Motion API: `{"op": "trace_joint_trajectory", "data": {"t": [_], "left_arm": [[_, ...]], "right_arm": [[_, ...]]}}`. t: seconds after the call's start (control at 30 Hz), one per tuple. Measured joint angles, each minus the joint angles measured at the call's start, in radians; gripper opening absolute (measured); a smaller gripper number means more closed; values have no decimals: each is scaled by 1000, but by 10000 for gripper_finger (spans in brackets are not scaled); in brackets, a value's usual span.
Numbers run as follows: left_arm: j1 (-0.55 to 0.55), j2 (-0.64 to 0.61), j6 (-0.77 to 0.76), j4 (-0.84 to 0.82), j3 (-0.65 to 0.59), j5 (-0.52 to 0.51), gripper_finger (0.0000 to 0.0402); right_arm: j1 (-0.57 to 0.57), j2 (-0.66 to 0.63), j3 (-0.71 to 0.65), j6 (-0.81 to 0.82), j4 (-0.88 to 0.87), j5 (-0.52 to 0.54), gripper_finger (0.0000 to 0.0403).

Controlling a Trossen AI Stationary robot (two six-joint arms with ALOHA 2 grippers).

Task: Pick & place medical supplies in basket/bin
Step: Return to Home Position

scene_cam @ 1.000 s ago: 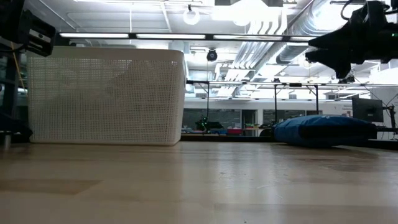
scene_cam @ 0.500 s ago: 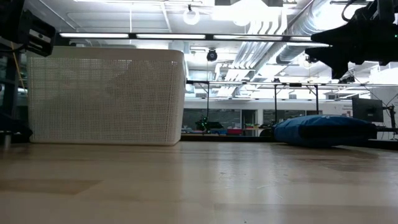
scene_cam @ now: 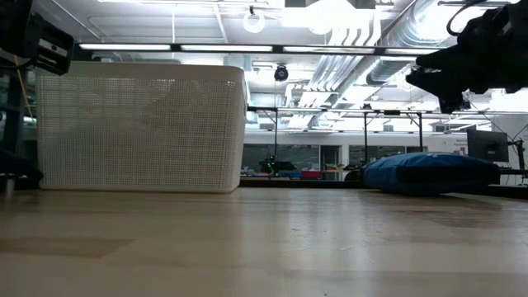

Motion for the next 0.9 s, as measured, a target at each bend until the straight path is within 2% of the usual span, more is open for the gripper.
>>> {"op": "trace_joint_trajectory", "data": {"t": [0.27, 0.67, 0.9], "left_arm": [[0, 0, 0, 0, 0, 0, 153], [0, 0, 0, 0, 0, 0, 153], [0, 0, 0, 0, 0, 0, 153]], "right_arm": [[-1, 16, 0, 17, -11, -9, 187], [-1, 10, -2, -13, -40, -128, 187], [-1, 10, -2, -13, -40, -131, 187]]}}
